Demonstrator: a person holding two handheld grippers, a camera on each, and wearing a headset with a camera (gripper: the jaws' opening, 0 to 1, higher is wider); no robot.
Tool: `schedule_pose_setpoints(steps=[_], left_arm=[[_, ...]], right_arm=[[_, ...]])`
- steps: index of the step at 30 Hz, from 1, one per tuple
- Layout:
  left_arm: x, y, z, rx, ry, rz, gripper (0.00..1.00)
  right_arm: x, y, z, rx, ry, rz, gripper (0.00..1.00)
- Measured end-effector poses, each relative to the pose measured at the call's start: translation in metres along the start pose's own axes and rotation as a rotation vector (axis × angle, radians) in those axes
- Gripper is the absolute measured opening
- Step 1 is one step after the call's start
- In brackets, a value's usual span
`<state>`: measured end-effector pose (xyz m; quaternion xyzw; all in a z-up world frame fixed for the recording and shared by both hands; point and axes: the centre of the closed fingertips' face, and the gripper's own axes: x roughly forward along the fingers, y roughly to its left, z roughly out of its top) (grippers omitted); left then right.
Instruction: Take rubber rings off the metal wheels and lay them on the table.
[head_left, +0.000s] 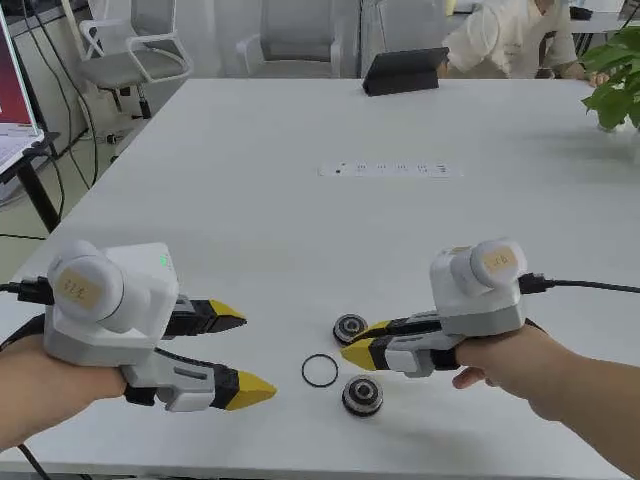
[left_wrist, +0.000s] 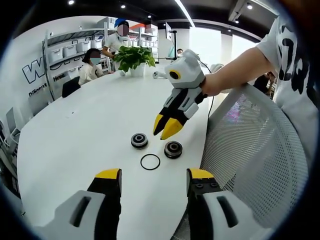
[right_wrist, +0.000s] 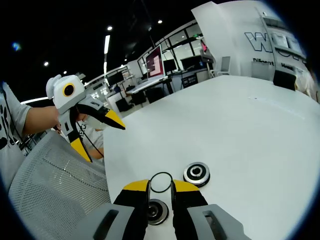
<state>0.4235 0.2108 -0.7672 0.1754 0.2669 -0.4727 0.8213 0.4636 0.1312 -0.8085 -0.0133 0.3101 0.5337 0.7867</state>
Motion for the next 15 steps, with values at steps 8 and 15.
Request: schedule_pose_setpoints(steps=[8,15], left_arm=[[0.011,-0.005,0.005,0.018,0.01,-0.027,0.49],[0.021,-0.007,0.008,0.031,0.017,-0.046,0.48]], right_arm=[[-0.015,-0.005,-0.003,-0.007,-0.005,0.001,0.15],[-0.024,-0.006,-0.009,-0.018,0.002,0.008,0.16]])
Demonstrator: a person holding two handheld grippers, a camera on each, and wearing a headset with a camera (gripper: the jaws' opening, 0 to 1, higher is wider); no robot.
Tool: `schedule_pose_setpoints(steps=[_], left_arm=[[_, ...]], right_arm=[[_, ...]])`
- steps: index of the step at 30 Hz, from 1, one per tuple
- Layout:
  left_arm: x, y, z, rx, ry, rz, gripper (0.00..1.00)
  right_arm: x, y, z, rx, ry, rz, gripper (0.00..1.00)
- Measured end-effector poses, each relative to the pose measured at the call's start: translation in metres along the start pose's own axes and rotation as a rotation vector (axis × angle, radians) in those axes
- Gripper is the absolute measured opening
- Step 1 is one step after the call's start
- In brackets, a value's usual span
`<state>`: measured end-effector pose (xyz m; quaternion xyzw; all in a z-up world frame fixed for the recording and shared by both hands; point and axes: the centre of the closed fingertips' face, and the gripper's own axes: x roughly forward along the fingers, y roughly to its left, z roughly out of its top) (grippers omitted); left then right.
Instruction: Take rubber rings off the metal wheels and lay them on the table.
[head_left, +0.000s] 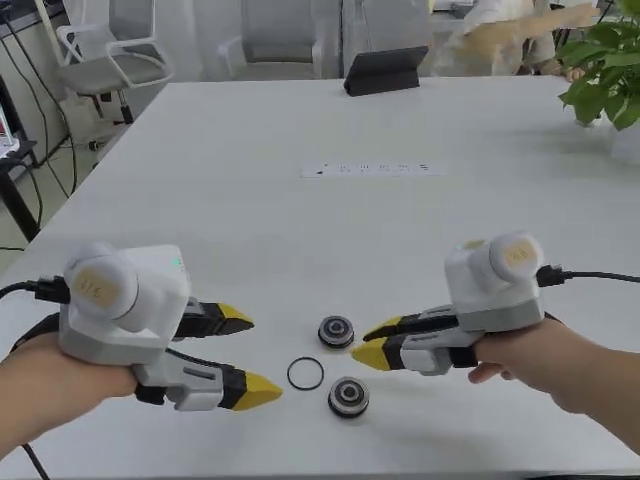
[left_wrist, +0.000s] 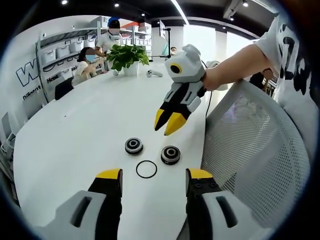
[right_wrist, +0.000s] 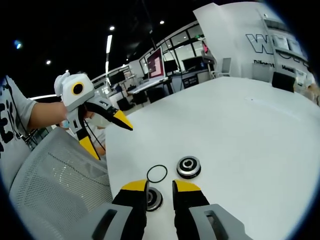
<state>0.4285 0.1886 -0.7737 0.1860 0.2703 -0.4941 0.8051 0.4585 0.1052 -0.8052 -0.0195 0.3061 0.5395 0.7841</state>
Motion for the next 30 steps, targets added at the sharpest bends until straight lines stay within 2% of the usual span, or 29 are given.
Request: schedule_pose_setpoints(steps=[11,20,30], left_arm=[[0.016,-0.001,0.004,0.012,0.011,-0.033,0.47],[0.028,-0.003,0.004,0.017,0.019,-0.06,0.46],[0.044,-0.008,0.005,0.032,0.041,-0.095,0.45]], right_arm=[[-0.007,-0.003,-0.006,-0.005,0.012,0.016,0.18],[-0.004,0.002,-0.018,-0.036,0.051,0.042,0.2],[-0.002,0.008,-0.038,-0.123,0.14,0.085,0.21]])
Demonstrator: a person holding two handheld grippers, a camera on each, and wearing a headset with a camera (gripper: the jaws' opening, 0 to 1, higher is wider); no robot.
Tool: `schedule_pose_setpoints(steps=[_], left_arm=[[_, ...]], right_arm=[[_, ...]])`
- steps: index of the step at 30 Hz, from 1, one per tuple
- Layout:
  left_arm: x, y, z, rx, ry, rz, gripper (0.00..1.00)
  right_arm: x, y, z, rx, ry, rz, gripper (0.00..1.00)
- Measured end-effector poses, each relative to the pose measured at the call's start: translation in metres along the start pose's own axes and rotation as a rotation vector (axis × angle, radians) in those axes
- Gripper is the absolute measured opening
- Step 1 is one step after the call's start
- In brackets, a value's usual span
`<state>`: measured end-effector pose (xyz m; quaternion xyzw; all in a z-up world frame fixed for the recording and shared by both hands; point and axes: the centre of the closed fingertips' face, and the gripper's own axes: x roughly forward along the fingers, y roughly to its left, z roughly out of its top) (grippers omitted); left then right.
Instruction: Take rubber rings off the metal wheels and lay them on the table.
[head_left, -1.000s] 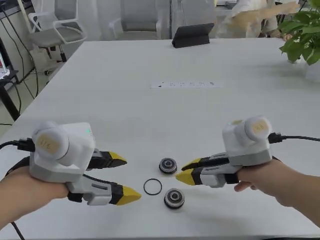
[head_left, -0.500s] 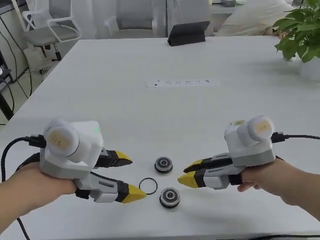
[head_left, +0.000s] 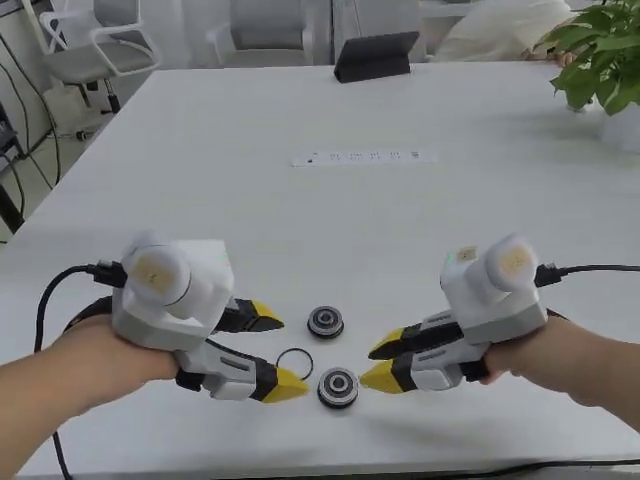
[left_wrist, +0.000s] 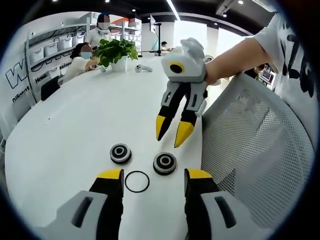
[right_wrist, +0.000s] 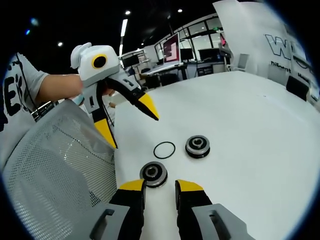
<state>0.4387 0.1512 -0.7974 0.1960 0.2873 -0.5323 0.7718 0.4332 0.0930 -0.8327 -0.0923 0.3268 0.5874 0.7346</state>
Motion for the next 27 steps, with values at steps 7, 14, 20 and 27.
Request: schedule_pose_setpoints(steps=[7,14,20,27], left_arm=[[0.014,-0.004,0.0,0.012,0.02,-0.029,0.44],[0.025,-0.012,-0.002,0.02,0.038,-0.059,0.4],[0.033,-0.017,-0.004,0.024,0.049,-0.078,0.36],[0.039,-0.021,-0.003,0.029,0.056,-0.096,0.32]], right_arm=[[0.006,0.003,-0.007,-0.045,0.026,0.017,0.22],[0.009,0.004,-0.013,-0.065,0.045,0.023,0.23],[0.012,0.005,-0.015,-0.064,0.05,0.03,0.23],[0.014,0.006,-0.015,-0.068,0.052,0.035,0.23]])
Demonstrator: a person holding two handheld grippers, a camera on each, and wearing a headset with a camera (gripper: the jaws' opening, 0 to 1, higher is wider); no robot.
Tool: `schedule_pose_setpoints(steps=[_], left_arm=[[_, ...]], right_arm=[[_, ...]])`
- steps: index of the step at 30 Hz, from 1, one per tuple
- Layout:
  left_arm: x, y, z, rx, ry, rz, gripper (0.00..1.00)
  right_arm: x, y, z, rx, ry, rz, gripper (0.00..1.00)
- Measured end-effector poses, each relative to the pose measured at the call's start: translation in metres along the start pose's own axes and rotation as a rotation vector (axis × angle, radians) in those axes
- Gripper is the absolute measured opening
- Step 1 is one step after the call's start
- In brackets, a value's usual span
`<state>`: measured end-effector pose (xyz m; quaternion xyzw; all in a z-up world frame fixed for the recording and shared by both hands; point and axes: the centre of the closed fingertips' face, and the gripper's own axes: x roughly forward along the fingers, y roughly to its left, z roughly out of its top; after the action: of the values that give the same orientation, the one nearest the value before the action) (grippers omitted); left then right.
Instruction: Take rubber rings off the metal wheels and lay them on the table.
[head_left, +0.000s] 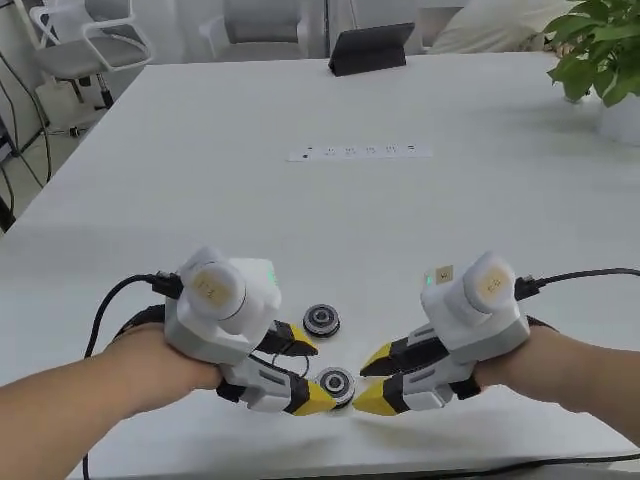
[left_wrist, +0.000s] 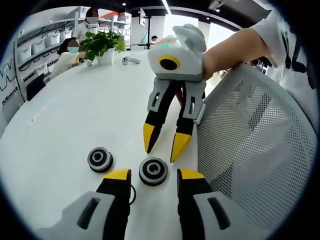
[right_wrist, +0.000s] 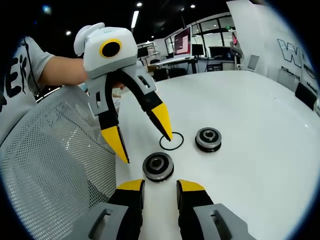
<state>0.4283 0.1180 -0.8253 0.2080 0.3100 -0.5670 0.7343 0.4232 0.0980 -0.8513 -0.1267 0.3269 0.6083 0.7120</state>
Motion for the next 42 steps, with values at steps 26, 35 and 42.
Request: schedule_pose_setpoints(steps=[26,35,42], left_arm=[[0.015,-0.003,-0.005,0.045,0.031,-0.001,0.12],[0.017,0.0,-0.005,0.067,0.03,0.03,0.08],[0.016,-0.001,-0.004,0.071,0.018,0.042,0.07]], right_arm=[[0.0,0.0,-0.001,0.003,0.005,-0.002,0.24],[0.002,0.001,0.0,-0.011,0.006,-0.005,0.23],[0.006,0.002,0.002,-0.038,0.005,-0.015,0.23]])
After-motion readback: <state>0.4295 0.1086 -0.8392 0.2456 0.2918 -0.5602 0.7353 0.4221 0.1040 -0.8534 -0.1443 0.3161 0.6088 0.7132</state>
